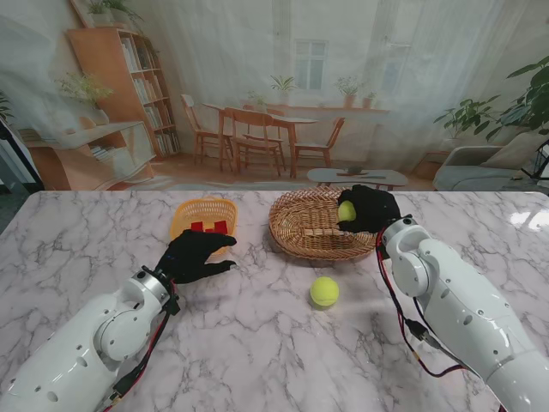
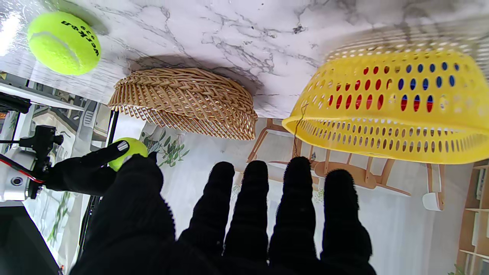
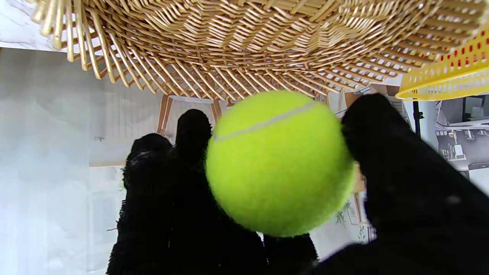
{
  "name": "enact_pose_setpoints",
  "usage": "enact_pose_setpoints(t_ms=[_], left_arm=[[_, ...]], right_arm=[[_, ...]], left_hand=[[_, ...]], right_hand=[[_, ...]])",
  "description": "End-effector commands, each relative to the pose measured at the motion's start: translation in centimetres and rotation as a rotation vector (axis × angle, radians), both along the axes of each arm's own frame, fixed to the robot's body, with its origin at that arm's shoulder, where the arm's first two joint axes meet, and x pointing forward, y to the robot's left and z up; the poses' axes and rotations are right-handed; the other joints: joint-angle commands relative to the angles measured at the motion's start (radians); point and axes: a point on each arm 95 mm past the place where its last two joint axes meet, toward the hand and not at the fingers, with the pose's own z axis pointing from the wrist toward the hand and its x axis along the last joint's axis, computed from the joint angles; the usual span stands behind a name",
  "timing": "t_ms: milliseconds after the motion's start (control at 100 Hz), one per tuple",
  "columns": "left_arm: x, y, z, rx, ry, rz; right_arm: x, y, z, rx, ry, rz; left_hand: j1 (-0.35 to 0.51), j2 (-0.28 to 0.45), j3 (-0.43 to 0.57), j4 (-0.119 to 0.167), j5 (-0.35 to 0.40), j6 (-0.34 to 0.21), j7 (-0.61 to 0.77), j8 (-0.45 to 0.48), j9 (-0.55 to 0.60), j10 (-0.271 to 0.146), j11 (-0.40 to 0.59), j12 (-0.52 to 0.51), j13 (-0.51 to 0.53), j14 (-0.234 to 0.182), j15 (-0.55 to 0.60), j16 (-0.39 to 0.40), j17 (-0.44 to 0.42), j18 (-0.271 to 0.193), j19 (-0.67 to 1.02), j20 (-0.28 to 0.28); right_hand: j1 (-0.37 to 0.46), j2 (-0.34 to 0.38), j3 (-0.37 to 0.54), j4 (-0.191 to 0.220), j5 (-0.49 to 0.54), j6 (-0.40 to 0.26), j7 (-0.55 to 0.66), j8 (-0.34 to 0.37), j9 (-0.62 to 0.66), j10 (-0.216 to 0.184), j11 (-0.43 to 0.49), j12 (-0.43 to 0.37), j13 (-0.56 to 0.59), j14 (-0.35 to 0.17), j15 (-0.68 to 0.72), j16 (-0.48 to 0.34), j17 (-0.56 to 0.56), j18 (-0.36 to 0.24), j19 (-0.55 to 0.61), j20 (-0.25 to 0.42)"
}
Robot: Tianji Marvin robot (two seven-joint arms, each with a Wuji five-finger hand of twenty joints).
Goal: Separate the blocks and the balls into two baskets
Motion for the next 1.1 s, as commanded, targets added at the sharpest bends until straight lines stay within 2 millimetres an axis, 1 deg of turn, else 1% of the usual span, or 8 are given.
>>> enact_pose_setpoints(t_ms=[0,250,420,460,570,750,850,1090], left_arm=[[-0.1,-0.2,-0.3,0.008,0.018,-0.004],[-0.1,-0.3,-0.4,0.010,0.025,-0.006],[-0.1,-0.4,-0.4,0.011,0.024,-0.005],[-0.1,-0.3,-0.4,0.011,0.024,-0.005],[-0.1,-0.3,-0.4,0.012,0.023,-0.004],[-0.1,-0.3,-0.4,0.017,0.021,-0.005],[-0.1,-0.3,-0.4,0.024,0.021,-0.007],[0.0,-0.3,-0.4,0.030,0.021,-0.012]], right_arm=[[0.6,0.2,0.2,0.003,0.002,-0.012],[2.0,1.2,-1.0,-0.016,0.050,-0.012],[2.8,2.0,-1.7,-0.013,0.072,0.005],[3.0,2.2,-1.8,-0.008,0.079,0.012],[3.2,2.7,-2.2,-0.014,0.070,0.029],[3.4,3.0,-2.8,-0.005,0.079,0.026],[3.3,2.9,-3.0,-0.007,0.076,0.024],[2.7,2.7,-2.5,-0.004,0.062,0.025]], left_hand=[[0.004,0.045,-0.025,-0.006,0.013,-0.006,0.002,-0.006,0.016,-0.006,0.016,0.009,0.005,-0.005,0.006,0.006,-0.013,0.014,0.008,0.016],[0.004,0.045,-0.025,-0.006,0.011,-0.005,0.000,-0.008,0.015,-0.006,0.016,0.009,0.003,-0.007,0.006,0.006,-0.015,0.015,0.006,0.015],[0.002,0.047,-0.026,-0.006,-0.013,-0.003,-0.012,-0.013,0.013,-0.007,0.014,0.008,0.003,-0.005,0.005,0.005,-0.020,0.017,0.001,0.013],[0.002,0.047,-0.026,-0.006,-0.015,-0.003,-0.014,-0.014,0.013,-0.006,0.014,0.008,0.002,-0.004,0.004,0.005,-0.020,0.019,0.001,0.013],[0.001,0.048,-0.026,-0.006,-0.018,-0.003,-0.017,-0.015,0.012,-0.006,0.012,0.007,0.001,-0.004,0.003,0.004,-0.021,0.019,-0.002,0.012],[0.001,0.048,-0.026,-0.006,-0.019,-0.002,-0.019,-0.016,0.011,-0.007,0.011,0.006,0.000,-0.006,0.002,0.003,-0.020,0.020,-0.003,0.012],[0.001,0.048,-0.026,-0.006,-0.019,-0.001,-0.020,-0.016,0.011,-0.006,0.010,0.006,0.000,-0.005,0.001,0.002,-0.022,0.020,-0.004,0.012],[0.003,0.047,-0.025,-0.005,-0.018,-0.002,-0.020,-0.016,0.012,-0.007,0.010,0.006,0.001,-0.005,0.001,0.002,-0.019,0.019,-0.003,0.013]], right_hand=[[0.108,0.074,0.094,0.043,0.037,-0.079,0.067,-0.008,0.056,-0.068,0.023,0.002,0.000,-0.016,0.003,-0.010,-0.013,0.003,-0.009,-0.003],[0.101,0.085,0.087,0.045,0.029,-0.083,0.058,-0.008,0.042,-0.074,0.015,-0.009,-0.014,-0.021,-0.026,-0.023,-0.038,0.006,-0.035,-0.009],[0.050,0.088,0.093,0.080,0.036,-0.081,0.020,0.013,0.017,-0.068,-0.034,-0.061,-0.041,-0.019,-0.137,-0.083,-0.077,0.016,-0.072,-0.018],[0.030,0.090,0.096,0.105,0.038,-0.080,-0.006,0.035,0.000,-0.062,-0.059,-0.086,-0.059,-0.015,-0.174,-0.105,-0.101,0.021,-0.088,-0.022],[-0.005,0.097,0.085,0.104,0.019,-0.080,-0.053,0.054,-0.038,-0.045,-0.132,-0.163,-0.102,-0.014,-0.236,-0.148,-0.152,0.033,-0.129,-0.039],[-0.106,0.118,0.028,0.104,-0.082,-0.052,-0.143,0.025,-0.146,-0.020,-0.266,-0.329,-0.244,0.026,-0.445,-0.285,-0.329,0.081,-0.267,-0.159],[-0.164,0.130,-0.003,0.103,-0.115,-0.054,-0.161,0.020,-0.183,-0.023,-0.280,-0.346,-0.294,0.029,-0.483,-0.306,-0.402,0.098,-0.293,-0.178],[-0.147,0.144,-0.024,0.115,-0.112,-0.058,-0.167,0.023,-0.182,-0.026,-0.270,-0.348,-0.301,0.027,-0.493,-0.313,-0.428,0.112,-0.294,-0.183]])
